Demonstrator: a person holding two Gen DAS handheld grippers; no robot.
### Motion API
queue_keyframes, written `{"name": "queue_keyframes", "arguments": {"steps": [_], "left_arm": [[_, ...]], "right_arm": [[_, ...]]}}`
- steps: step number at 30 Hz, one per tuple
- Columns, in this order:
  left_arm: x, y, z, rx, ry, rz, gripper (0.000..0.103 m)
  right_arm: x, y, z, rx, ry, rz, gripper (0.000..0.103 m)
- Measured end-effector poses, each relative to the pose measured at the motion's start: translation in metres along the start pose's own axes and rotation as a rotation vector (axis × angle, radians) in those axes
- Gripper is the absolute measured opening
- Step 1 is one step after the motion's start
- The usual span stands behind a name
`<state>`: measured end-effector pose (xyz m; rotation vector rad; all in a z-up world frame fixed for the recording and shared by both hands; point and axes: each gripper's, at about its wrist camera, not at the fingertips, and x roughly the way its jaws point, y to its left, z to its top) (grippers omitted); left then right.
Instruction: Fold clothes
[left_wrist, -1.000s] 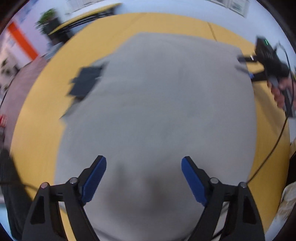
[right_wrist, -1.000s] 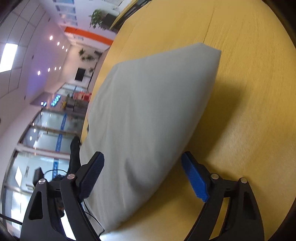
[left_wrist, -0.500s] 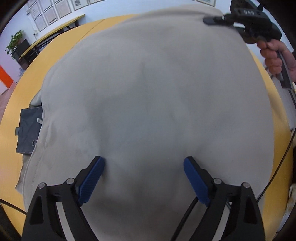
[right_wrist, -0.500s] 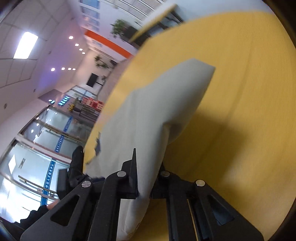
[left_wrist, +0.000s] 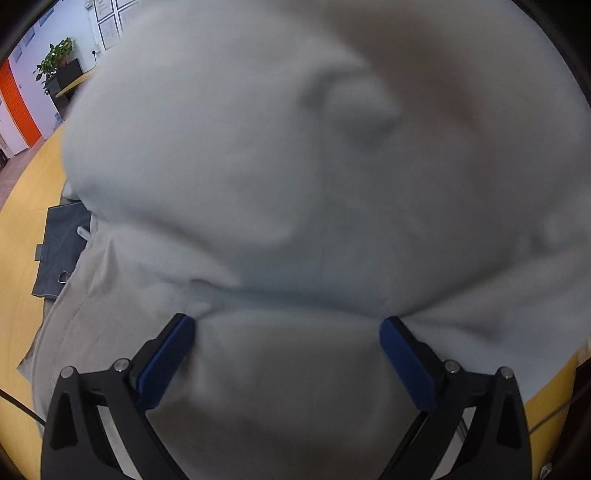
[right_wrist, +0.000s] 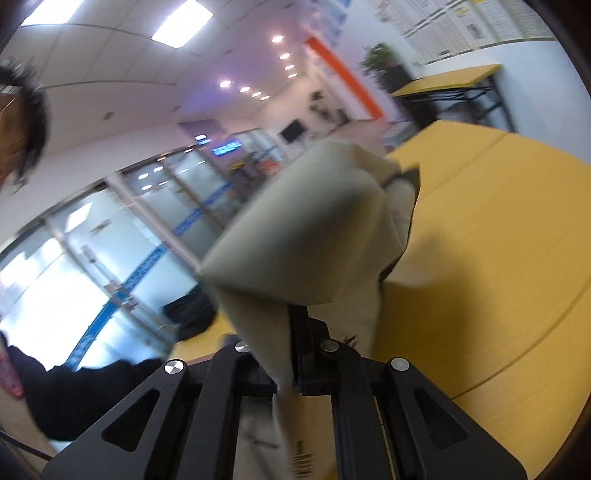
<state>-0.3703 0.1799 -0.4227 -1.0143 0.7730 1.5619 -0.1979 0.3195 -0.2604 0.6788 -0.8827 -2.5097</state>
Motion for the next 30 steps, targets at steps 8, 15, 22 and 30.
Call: {"name": "queue_keyframes", "arguments": {"steps": [8, 15, 22, 30], "left_arm": [[-0.004, 0.000, -0.014, 0.001, -0.049, 0.006, 0.103], [-0.037, 0.001, -0.063, 0.047, -0.012, 0.102, 0.101], [-0.044, 0.005, -0.109, -0.008, 0.004, 0.114, 0.103], [-0.071, 0.007, -0.150, -0.095, -0.043, 0.154, 0.098]], "right_arm": [[0.041, 0.012, -0.056, 0.068, 0.099, 0.245, 0.006], [0.071, 0.023, -0.070, 0.057, 0.134, 0.291, 0.005], [0.082, 0.028, -0.071, 0.074, 0.172, 0.362, 0.005], [0.138, 0.063, -0.087, 0.052, 0.298, 0.448, 0.005]]}}
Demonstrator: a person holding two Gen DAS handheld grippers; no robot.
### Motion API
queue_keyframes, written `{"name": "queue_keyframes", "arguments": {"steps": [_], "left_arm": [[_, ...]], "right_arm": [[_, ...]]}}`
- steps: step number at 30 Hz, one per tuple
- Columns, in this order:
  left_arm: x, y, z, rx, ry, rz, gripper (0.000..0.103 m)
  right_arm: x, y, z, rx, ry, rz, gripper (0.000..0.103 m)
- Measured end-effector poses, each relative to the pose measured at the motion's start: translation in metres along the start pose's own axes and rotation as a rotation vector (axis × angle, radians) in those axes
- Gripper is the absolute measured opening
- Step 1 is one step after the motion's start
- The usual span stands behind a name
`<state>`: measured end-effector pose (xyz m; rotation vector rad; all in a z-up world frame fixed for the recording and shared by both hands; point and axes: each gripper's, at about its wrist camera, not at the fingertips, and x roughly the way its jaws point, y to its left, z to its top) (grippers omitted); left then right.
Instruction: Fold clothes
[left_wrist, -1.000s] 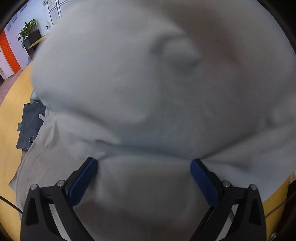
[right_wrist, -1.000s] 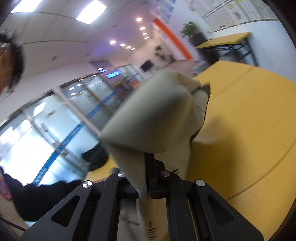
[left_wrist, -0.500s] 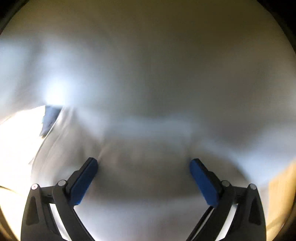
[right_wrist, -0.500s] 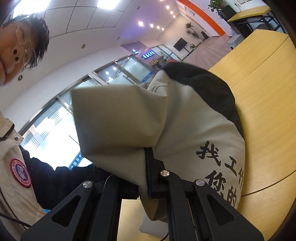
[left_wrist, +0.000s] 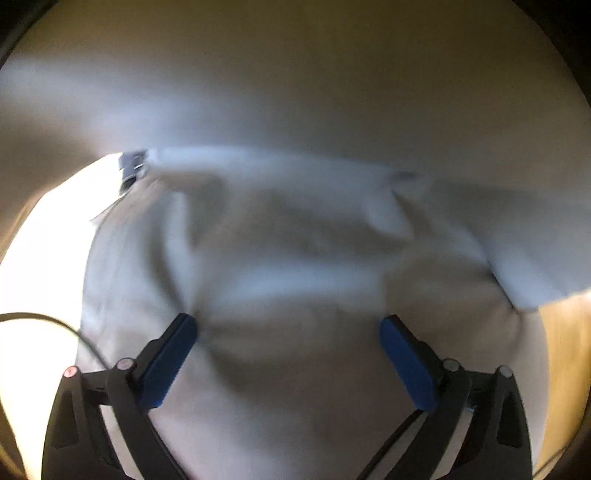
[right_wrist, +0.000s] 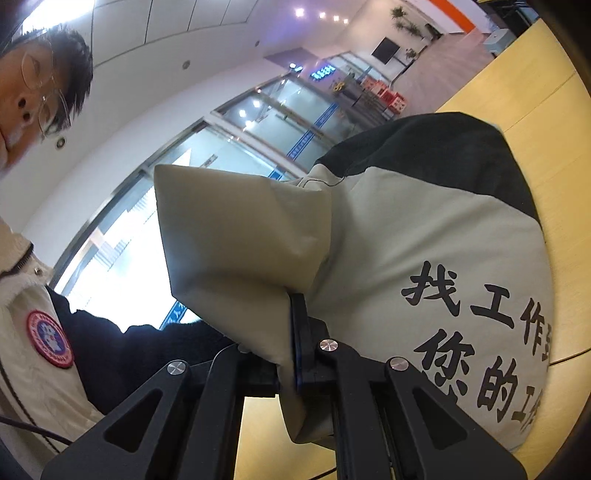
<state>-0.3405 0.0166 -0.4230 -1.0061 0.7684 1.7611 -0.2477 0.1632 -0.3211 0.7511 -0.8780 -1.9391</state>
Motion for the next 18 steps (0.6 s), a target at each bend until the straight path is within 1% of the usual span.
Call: {"name": "queue_keyframes", "arguments": {"steps": [3, 5, 6, 7, 9, 11, 12, 13, 15, 16, 18], "left_arm": [[-0.044, 0.013, -0.048, -0.082, 0.020, 0.039, 0.097], [-0.089, 0.022, -0.091, -0.182, 0.024, 0.081, 0.097], [-0.117, 0.025, -0.113, -0.242, 0.028, 0.112, 0.097], [-0.145, 0.024, -0.137, -0.299, 0.027, 0.148, 0.097], [-0.204, 0.015, -0.192, -0.409, -0.005, 0.240, 0.097], [-0.260, 0.038, -0.218, -0.540, -0.059, 0.344, 0.097], [-0.285, 0.038, -0.231, -0.598, -0.097, 0.387, 0.097], [-0.304, 0.036, -0.240, -0.647, -0.128, 0.425, 0.097], [-0.319, 0.027, -0.239, -0.698, -0.164, 0.475, 0.097], [-0.324, 0.025, -0.234, -0.716, -0.180, 0.491, 0.097], [-0.318, 0.035, -0.205, -0.715, -0.200, 0.482, 0.097]], "right_arm": [[0.016, -0.001, -0.003, -0.055, 0.031, -0.028, 0.004], [0.027, 0.000, -0.009, -0.124, 0.056, -0.080, 0.004], [0.034, -0.001, -0.011, -0.162, 0.069, -0.124, 0.004], [0.040, -0.002, -0.013, -0.200, 0.083, -0.167, 0.004], [0.053, 0.000, -0.020, -0.283, 0.123, -0.244, 0.004], [0.068, 0.003, -0.033, -0.383, 0.187, -0.321, 0.004], [0.075, 0.003, -0.040, -0.415, 0.220, -0.350, 0.004], [0.081, 0.003, -0.047, -0.445, 0.253, -0.379, 0.004], [0.089, -0.004, -0.061, -0.500, 0.320, -0.431, 0.004], [0.096, -0.007, -0.069, -0.532, 0.356, -0.456, 0.004], [0.110, -0.013, -0.085, -0.598, 0.426, -0.504, 0.004]]}}
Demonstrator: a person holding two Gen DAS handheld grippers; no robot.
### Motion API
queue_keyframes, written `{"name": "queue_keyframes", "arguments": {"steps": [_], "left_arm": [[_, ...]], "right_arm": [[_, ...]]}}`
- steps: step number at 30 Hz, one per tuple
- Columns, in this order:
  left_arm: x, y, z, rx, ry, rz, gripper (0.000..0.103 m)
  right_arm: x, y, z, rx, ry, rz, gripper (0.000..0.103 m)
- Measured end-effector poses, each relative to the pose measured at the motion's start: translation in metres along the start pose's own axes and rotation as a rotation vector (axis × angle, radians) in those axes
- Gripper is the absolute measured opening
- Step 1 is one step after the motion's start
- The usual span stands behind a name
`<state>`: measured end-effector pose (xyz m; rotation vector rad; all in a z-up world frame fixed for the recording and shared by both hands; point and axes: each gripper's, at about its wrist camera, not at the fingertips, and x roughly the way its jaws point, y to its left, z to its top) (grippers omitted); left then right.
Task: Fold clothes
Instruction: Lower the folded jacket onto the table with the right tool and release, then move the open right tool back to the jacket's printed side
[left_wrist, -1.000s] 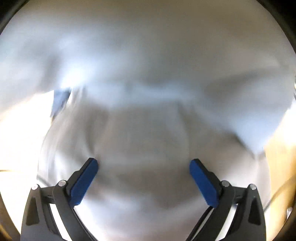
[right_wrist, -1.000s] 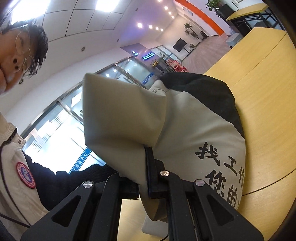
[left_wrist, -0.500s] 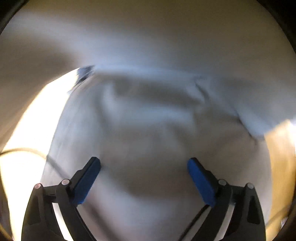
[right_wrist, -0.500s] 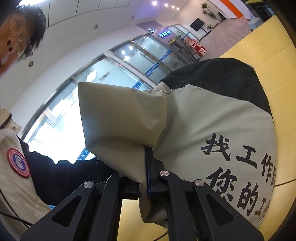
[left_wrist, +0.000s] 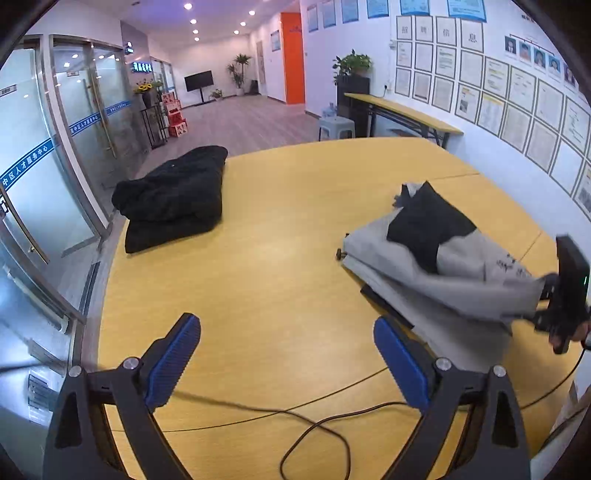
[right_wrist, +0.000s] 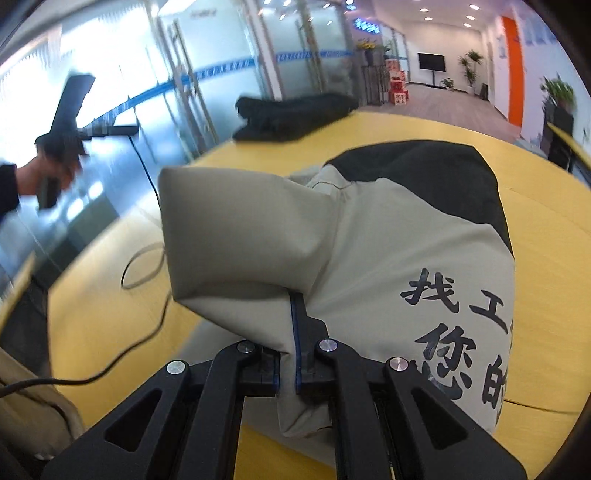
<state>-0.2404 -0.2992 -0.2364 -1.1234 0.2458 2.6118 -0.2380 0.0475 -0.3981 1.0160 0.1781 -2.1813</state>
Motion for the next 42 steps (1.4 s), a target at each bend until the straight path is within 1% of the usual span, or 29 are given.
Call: {"name": "queue_keyframes", "arguments": {"steps": [2, 3, 5, 7, 9, 11, 12, 14, 15, 17, 19, 20, 21, 22, 23, 24, 25, 26, 27, 28, 29, 31, 33, 36, 38, 42], "left_arm": [[0.009, -0.021, 0.022, 0.010, -0.013, -0.036, 0.097], [0.010, -0.038, 0.031, 0.027, -0.016, -0.064, 0.097], [0.013, -0.062, 0.056, 0.077, -0.023, -0.127, 0.097], [0.038, -0.099, 0.086, 0.135, -0.031, -0.201, 0.097], [0.061, -0.135, 0.103, 0.193, -0.022, -0.273, 0.097], [0.095, -0.163, 0.116, 0.265, -0.002, -0.341, 0.097], [0.111, -0.177, 0.120, 0.303, 0.011, -0.374, 0.097], [0.141, -0.203, 0.119, 0.391, 0.048, -0.434, 0.097], [0.156, -0.216, 0.117, 0.440, 0.074, -0.454, 0.097], [0.186, -0.237, 0.104, 0.536, 0.148, -0.447, 0.097], [0.211, -0.250, 0.085, 0.626, 0.203, -0.414, 0.097], [0.221, -0.253, 0.076, 0.655, 0.218, -0.403, 0.098], [0.227, -0.252, 0.071, 0.647, 0.216, -0.416, 0.099], [0.231, -0.250, 0.067, 0.634, 0.215, -0.430, 0.100], [0.232, -0.247, 0.066, 0.611, 0.212, -0.444, 0.101], [0.233, -0.244, 0.065, 0.597, 0.208, -0.454, 0.101], [0.233, -0.243, 0.064, 0.602, 0.203, -0.458, 0.101], [0.232, -0.243, 0.063, 0.609, 0.199, -0.460, 0.102], [0.232, -0.243, 0.062, 0.621, 0.198, -0.461, 0.102], [0.231, -0.242, 0.062, 0.627, 0.195, -0.466, 0.102], [0.230, -0.241, 0.062, 0.633, 0.194, -0.470, 0.102], [0.231, -0.240, 0.061, 0.636, 0.190, -0.478, 0.102], [0.231, -0.240, 0.061, 0.630, 0.182, -0.485, 0.102], [0.230, -0.241, 0.060, 0.623, 0.175, -0.486, 0.103], [0.229, -0.242, 0.060, 0.622, 0.170, -0.483, 0.103], [0.222, -0.244, 0.055, 0.625, 0.149, -0.473, 0.103]], "right_arm": [[0.016, 0.010, -0.001, -0.086, 0.044, -0.036, 0.005], [0.022, 0.015, -0.002, -0.119, 0.046, -0.043, 0.005], [0.031, 0.022, -0.003, -0.165, 0.040, -0.051, 0.005], [0.033, 0.023, 0.003, -0.187, 0.031, -0.052, 0.005], [0.035, 0.019, 0.003, -0.218, 0.039, -0.052, 0.005], [0.050, 0.031, -0.006, -0.291, 0.066, -0.065, 0.007], [0.054, 0.040, -0.005, -0.323, 0.075, -0.070, 0.008], [0.063, 0.056, -0.003, -0.384, 0.091, -0.080, 0.010], [0.065, 0.056, -0.003, -0.394, 0.092, -0.083, 0.011], [0.067, 0.055, -0.003, -0.406, 0.092, -0.095, 0.012], [0.069, 0.054, -0.001, -0.405, 0.088, -0.115, 0.014], [0.064, 0.054, -0.004, -0.391, 0.080, -0.114, 0.014], [0.058, 0.054, -0.008, -0.377, 0.073, -0.112, 0.016], [0.053, 0.054, -0.012, -0.363, 0.065, -0.111, 0.023], [0.046, 0.054, -0.015, -0.349, 0.054, -0.108, 0.027], [0.035, 0.051, -0.016, -0.336, 0.024, -0.101, 0.038], [0.023, 0.047, -0.018, -0.323, -0.007, -0.097, 0.046], [0.005, 0.041, -0.023, -0.309, -0.051, -0.105, 0.049], [-0.015, 0.035, -0.029, -0.293, -0.094, -0.117, 0.067], [-0.037, 0.029, -0.042, -0.267, -0.125, -0.145, 0.072], [-0.050, 0.023, -0.050, -0.248, -0.141, -0.160, 0.071], [-0.065, 0.017, -0.073, -0.263, -0.109, -0.301, 0.082], [-0.057, 0.005, -0.083, -0.244, -0.065, -0.383, 0.081], [-0.035, -0.003, -0.084, -0.266, -0.020, -0.534, 0.081], [-0.014, -0.005, -0.073, -0.291, -0.037, -0.607, 0.081], [0.029, -0.017, -0.041, -0.269, -0.005, -0.757, 0.079]]}}
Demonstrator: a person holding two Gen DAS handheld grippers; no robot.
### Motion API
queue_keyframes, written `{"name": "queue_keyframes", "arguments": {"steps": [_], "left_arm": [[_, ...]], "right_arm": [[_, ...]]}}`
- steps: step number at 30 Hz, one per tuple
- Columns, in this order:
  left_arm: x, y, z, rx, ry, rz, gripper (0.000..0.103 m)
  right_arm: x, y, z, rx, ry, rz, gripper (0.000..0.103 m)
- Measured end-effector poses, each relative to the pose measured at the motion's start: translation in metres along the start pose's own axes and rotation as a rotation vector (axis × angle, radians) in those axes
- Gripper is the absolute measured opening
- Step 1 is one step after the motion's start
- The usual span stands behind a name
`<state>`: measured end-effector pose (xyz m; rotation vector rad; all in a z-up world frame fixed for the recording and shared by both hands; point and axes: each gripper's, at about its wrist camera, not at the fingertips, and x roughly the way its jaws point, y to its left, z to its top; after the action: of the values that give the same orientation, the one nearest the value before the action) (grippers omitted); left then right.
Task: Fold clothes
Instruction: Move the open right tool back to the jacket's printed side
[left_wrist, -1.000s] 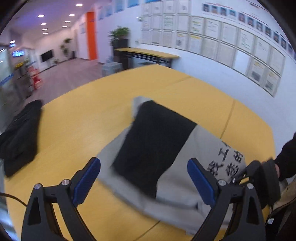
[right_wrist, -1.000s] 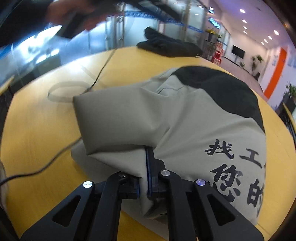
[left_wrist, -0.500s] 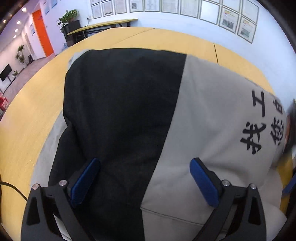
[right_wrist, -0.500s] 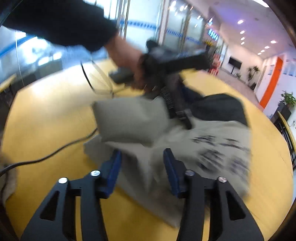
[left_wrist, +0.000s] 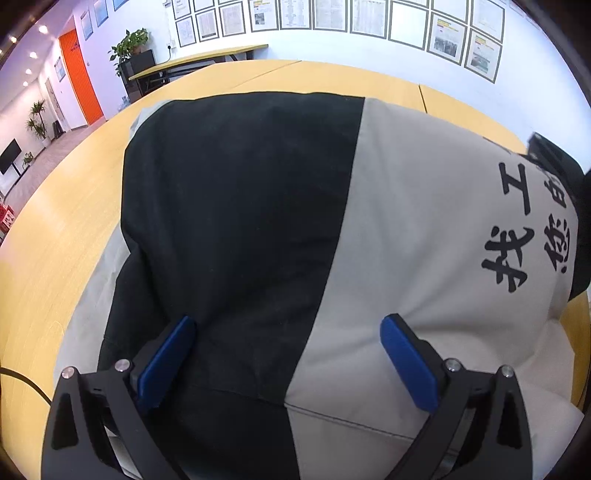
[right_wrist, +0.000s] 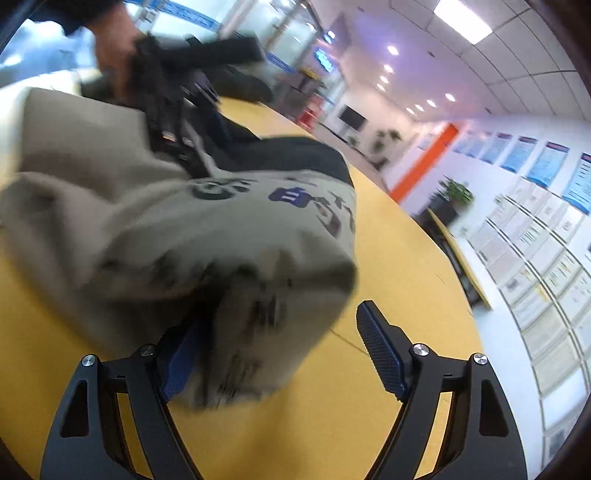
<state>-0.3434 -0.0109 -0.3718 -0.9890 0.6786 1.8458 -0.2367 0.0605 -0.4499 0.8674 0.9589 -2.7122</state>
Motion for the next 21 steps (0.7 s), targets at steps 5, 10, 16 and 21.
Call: {"name": "queue_keyframes", "arguments": {"steps": [5, 10, 16, 21], "left_arm": [[-0.004, -0.005, -0.003, 0.000, -0.016, 0.010, 0.103], [-0.003, -0.013, 0.001, 0.007, -0.024, 0.001, 0.103], [-0.002, -0.022, 0.002, 0.011, -0.029, 0.003, 0.103], [-0.004, -0.030, 0.006, -0.007, -0.034, 0.004, 0.103]], "right_arm": [[0.004, -0.035, 0.000, 0.174, 0.062, -0.031, 0.068], [-0.003, -0.076, -0.022, 0.293, 0.148, -0.006, 0.065], [0.026, -0.135, -0.056, 0.667, 0.327, 0.308, 0.074], [-0.001, -0.158, -0.057, 0.462, 0.365, 0.290, 0.074]]}}
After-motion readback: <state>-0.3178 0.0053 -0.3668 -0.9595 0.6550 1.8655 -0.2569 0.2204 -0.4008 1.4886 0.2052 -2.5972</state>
